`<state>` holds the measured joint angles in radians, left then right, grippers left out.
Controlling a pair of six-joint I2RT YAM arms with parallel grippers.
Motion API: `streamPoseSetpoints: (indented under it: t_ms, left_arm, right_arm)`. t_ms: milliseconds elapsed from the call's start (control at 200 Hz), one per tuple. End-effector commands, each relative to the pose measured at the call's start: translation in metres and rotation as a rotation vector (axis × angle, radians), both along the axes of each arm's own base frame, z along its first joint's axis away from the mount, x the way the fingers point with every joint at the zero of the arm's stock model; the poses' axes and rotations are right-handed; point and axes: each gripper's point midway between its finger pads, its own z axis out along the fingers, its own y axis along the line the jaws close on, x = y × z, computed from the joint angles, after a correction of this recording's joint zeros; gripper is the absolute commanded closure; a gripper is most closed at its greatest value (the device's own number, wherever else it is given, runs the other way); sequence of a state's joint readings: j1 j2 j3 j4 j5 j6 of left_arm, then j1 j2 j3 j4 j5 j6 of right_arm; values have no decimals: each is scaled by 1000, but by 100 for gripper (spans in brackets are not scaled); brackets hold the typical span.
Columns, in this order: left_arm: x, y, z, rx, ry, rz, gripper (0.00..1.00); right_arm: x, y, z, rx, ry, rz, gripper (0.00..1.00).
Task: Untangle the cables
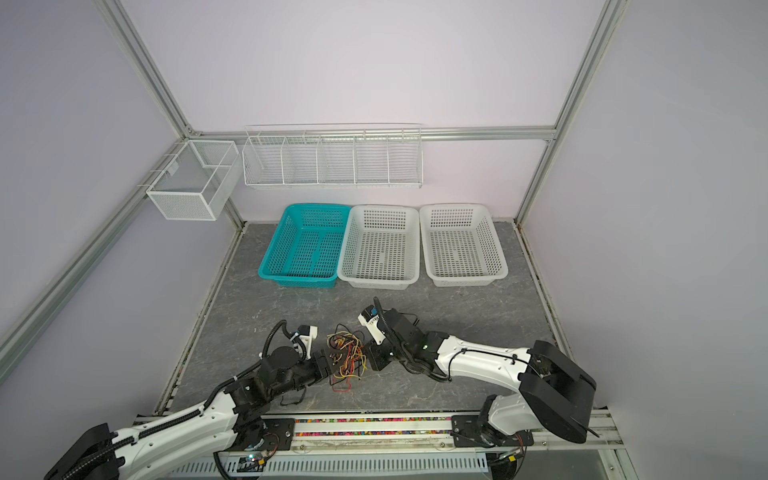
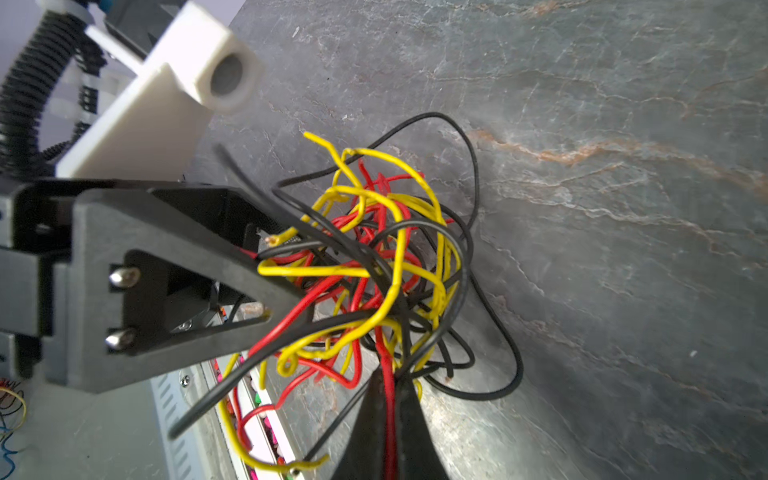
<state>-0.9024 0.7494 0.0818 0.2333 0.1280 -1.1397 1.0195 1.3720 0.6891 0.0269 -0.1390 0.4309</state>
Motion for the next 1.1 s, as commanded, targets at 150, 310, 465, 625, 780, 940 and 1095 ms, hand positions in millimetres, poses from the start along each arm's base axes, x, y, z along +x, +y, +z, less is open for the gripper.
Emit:
streamPoseSetpoints:
  t_ms: [150, 310, 465, 625, 780, 940, 1095]
  left_arm:
    - [3, -1, 12, -6, -31, 6, 86]
    - [2, 3, 11, 13, -34, 14, 100]
    - [1, 4, 11, 40, -31, 2, 100]
    - [-2, -2, 17, 77, -45, -57, 100]
    - [-1, -10, 29, 76, -65, -90, 100]
    - [-4, -14, 31, 69, -60, -113, 100]
    - [-6, -13, 30, 70, -52, -123, 100]
  right_arm:
    - [0, 1, 17, 26, -51, 9, 93]
    - [-4, -9, 21, -4, -63, 17, 89]
    - [-7, -18, 46, -24, -115, 49, 68]
    - [-9, -17, 78, -24, -172, 109, 58]
    - [-2, 3, 87, -50, -187, 172, 58]
    - [8, 24, 72, -101, -176, 217, 58]
    - [11, 41, 62, -114, -146, 263, 60]
